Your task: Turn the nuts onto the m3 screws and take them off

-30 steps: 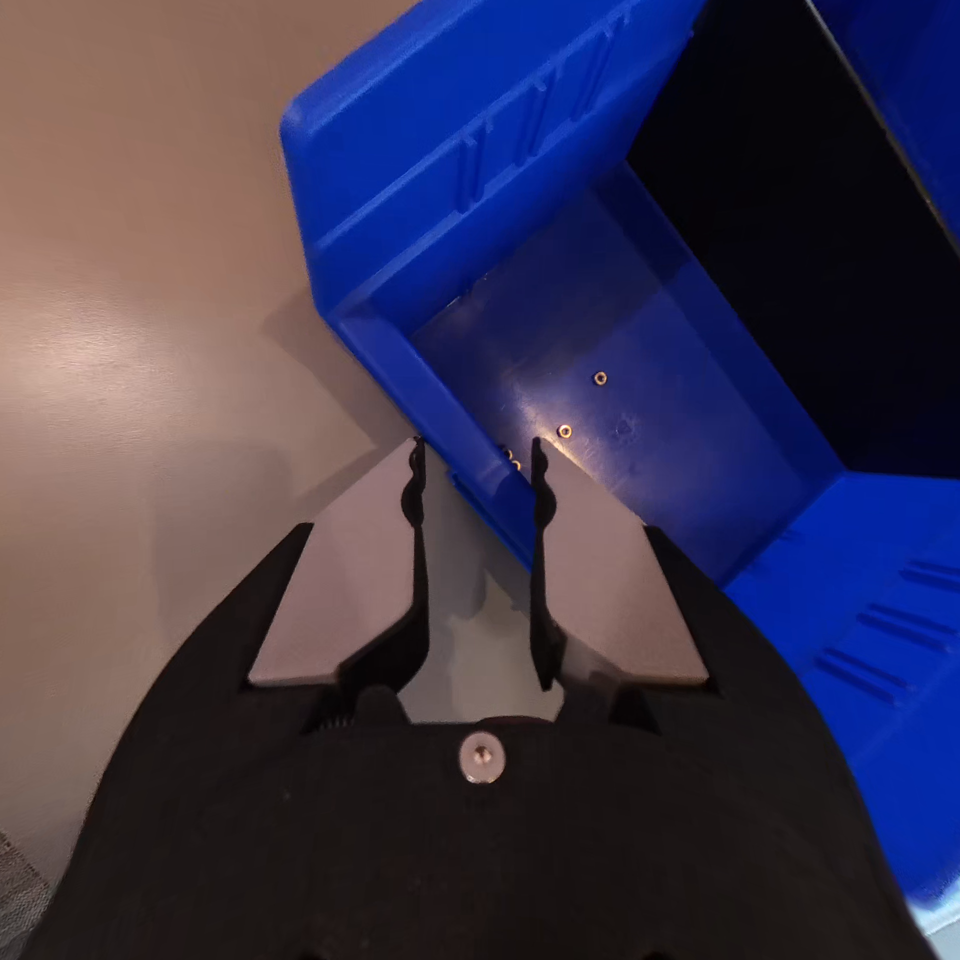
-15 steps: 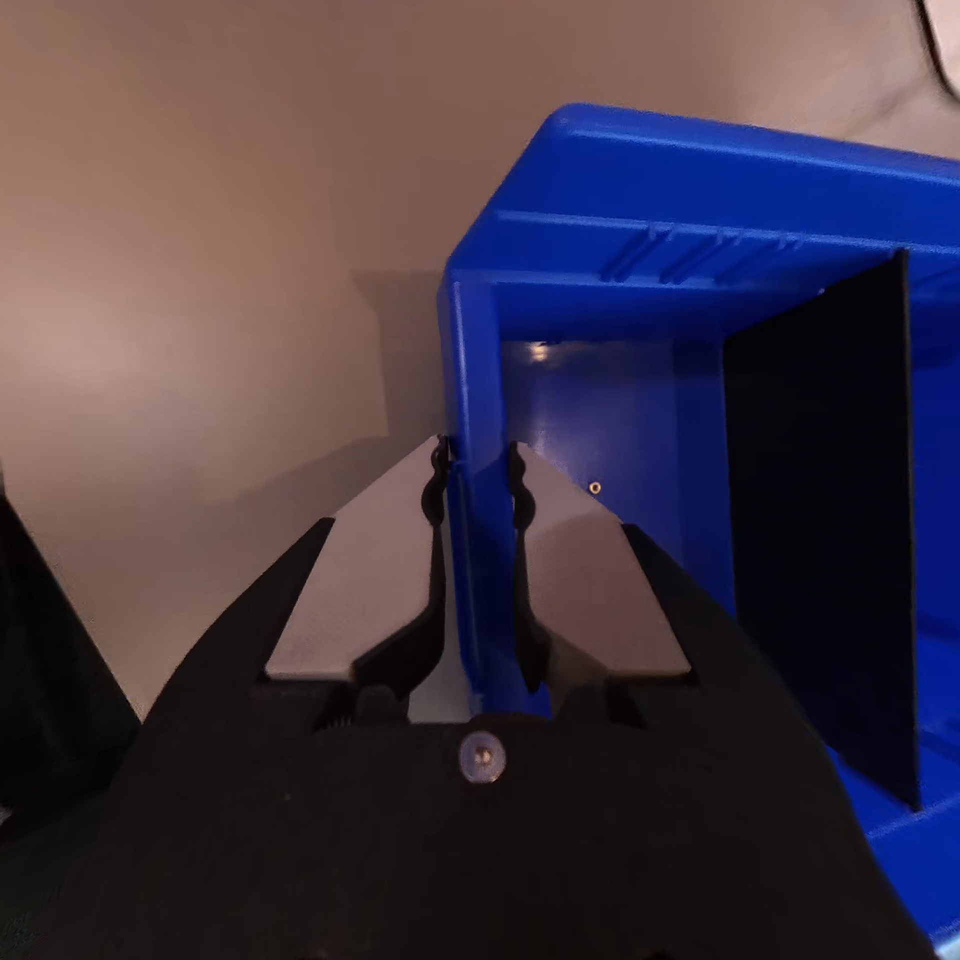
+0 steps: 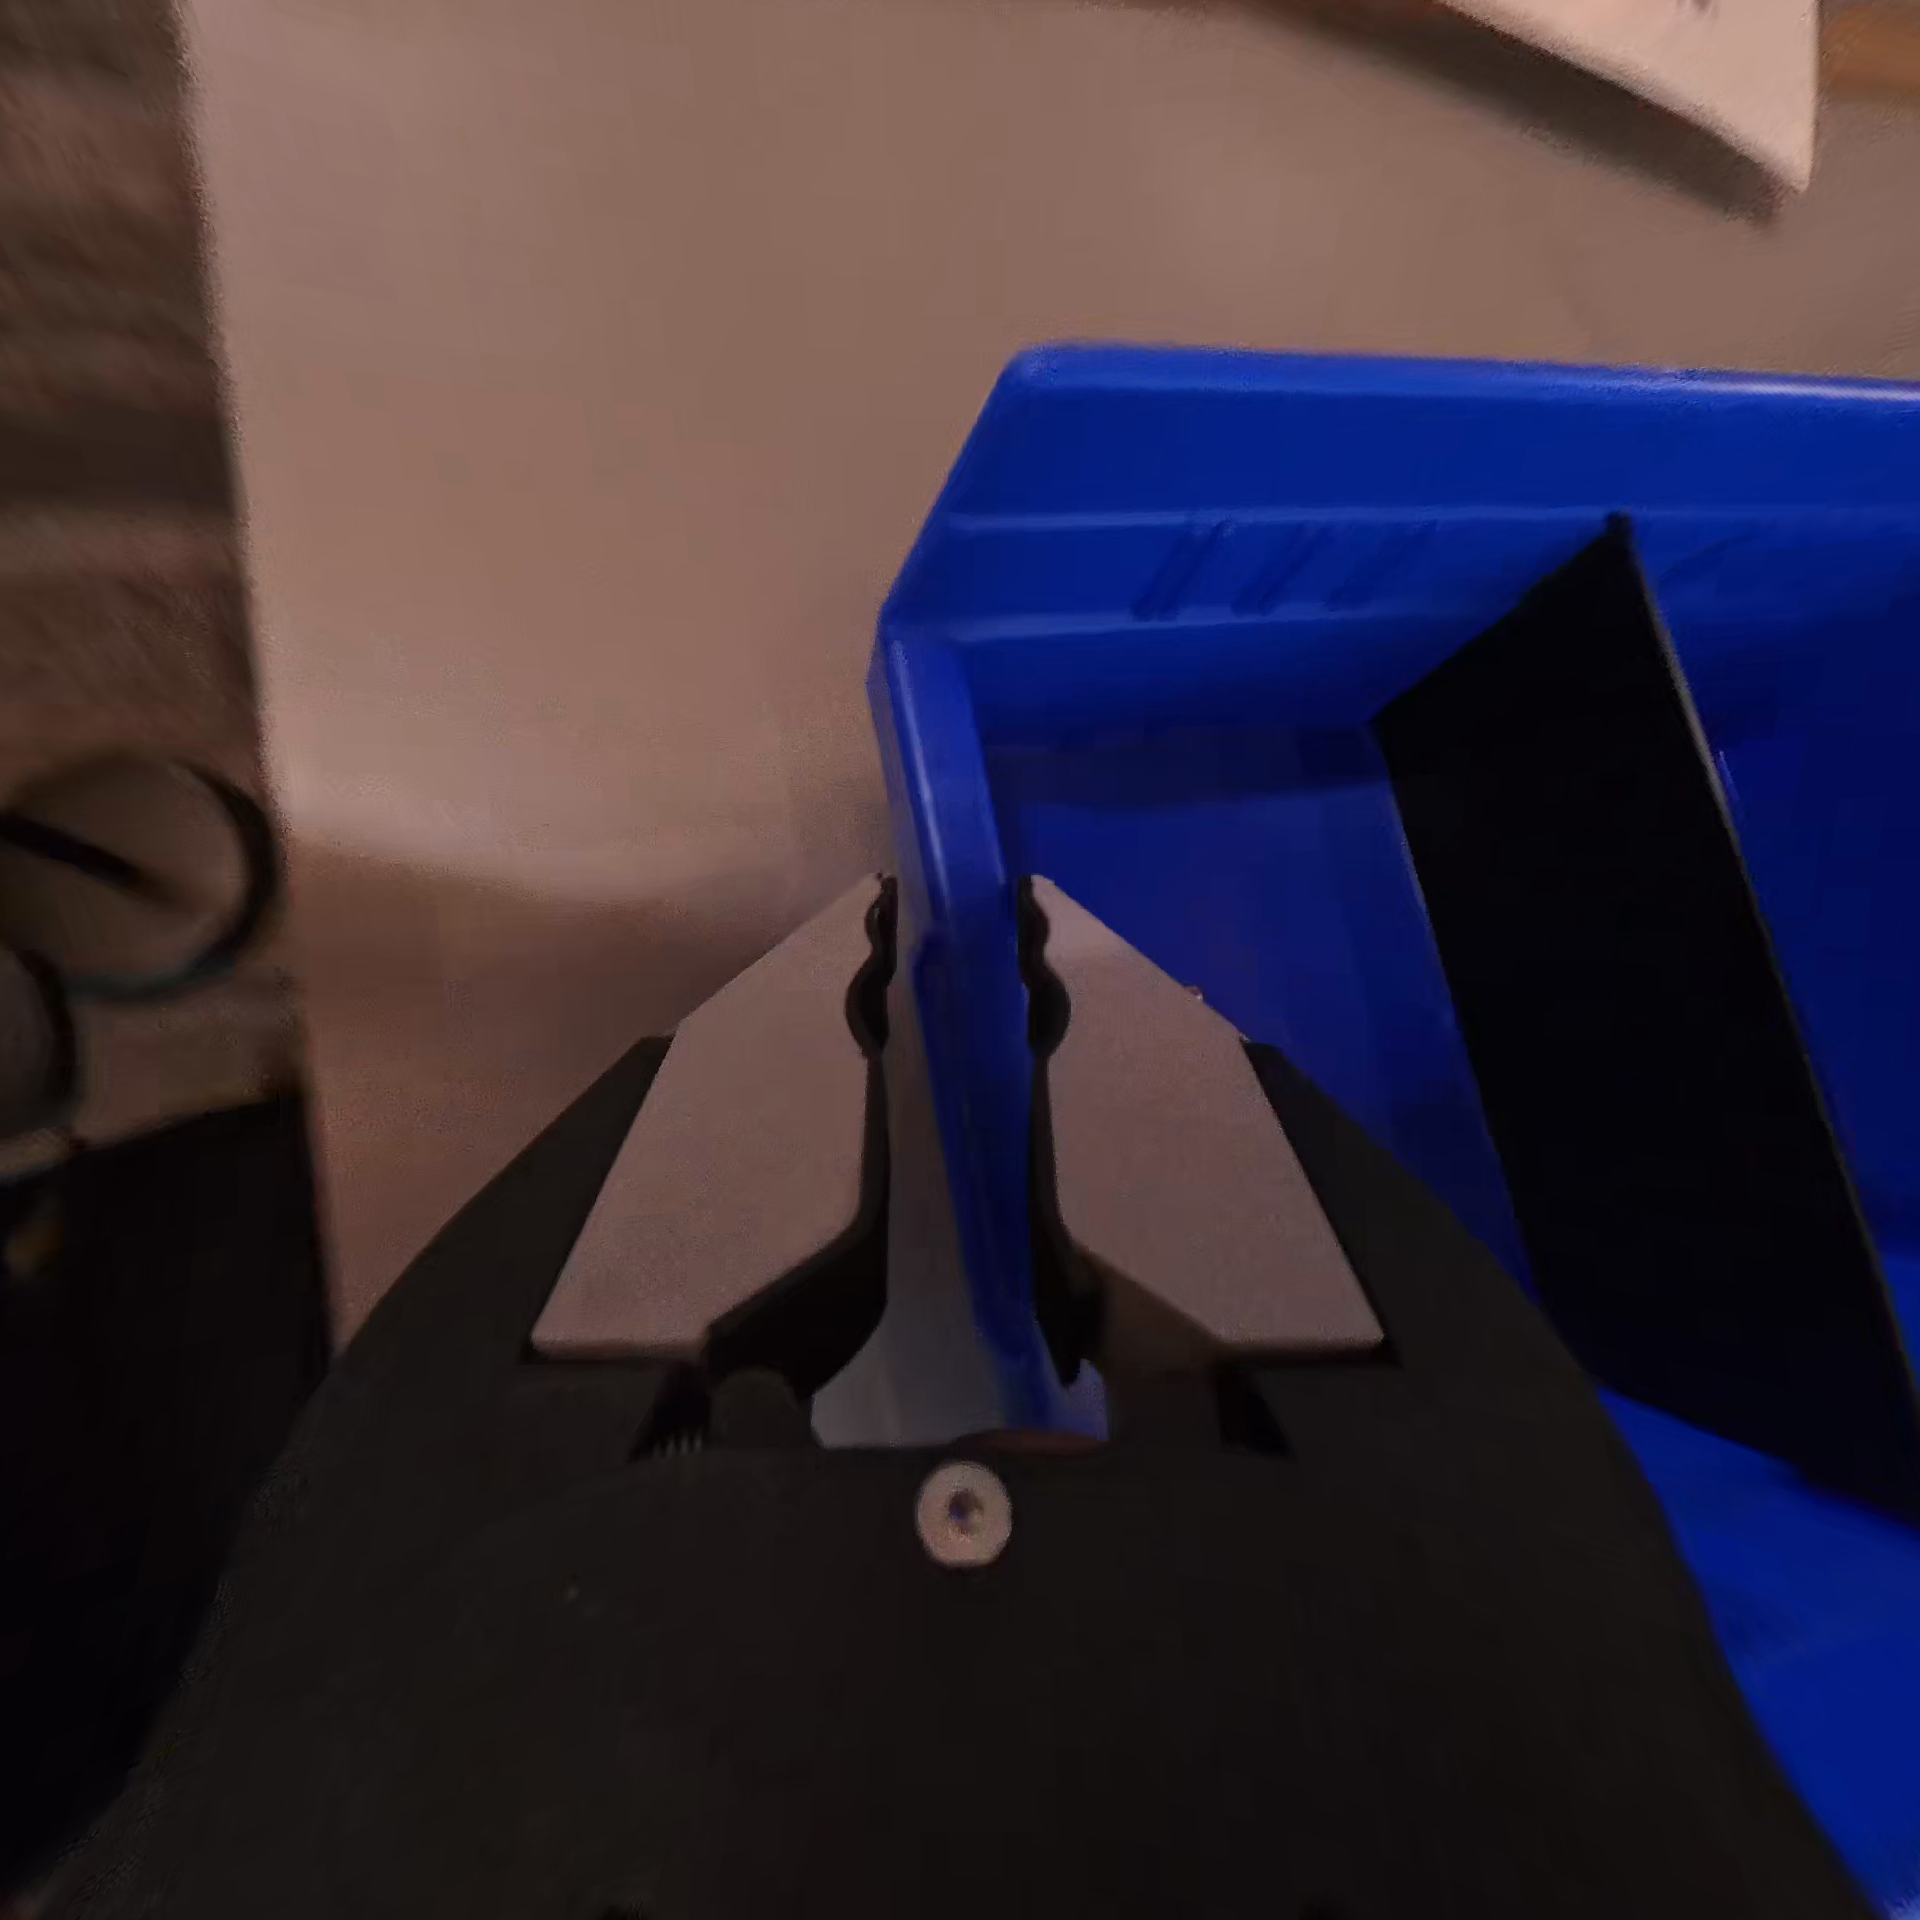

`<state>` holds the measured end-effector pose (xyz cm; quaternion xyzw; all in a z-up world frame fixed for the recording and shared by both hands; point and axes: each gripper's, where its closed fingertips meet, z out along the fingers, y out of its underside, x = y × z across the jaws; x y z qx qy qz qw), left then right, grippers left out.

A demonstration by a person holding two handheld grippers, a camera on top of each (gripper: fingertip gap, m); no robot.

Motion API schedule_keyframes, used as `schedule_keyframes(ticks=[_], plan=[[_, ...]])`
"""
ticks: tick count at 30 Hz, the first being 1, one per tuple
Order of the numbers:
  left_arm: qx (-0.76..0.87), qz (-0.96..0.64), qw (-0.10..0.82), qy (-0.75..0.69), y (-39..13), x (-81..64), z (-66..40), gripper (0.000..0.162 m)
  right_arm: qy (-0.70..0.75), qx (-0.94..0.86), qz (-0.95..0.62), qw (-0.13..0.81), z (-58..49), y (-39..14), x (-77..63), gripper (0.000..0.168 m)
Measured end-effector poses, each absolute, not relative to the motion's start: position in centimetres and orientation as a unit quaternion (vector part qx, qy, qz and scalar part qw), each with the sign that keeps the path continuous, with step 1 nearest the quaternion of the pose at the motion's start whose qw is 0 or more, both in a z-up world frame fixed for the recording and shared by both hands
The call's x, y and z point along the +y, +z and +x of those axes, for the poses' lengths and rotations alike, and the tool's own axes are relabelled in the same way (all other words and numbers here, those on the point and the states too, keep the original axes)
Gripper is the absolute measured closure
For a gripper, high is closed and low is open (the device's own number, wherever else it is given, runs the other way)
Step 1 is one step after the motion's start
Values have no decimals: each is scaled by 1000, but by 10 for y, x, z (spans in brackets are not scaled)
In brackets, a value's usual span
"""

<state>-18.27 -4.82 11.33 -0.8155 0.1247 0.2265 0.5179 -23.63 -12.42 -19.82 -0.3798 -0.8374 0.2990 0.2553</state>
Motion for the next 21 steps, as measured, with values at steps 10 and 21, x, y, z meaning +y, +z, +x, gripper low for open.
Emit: schedule_keyframes(ticks=[10, 21], plan=[[209, -803, 511, 224, 86, 8, -117, 134, 493, -723, -419, 244, -118, -139, -43, 134], [299, -833, 454, 104, -85, 110, 12, 133, 545, -473, -599, 347, 72, -130, 202, 134]])
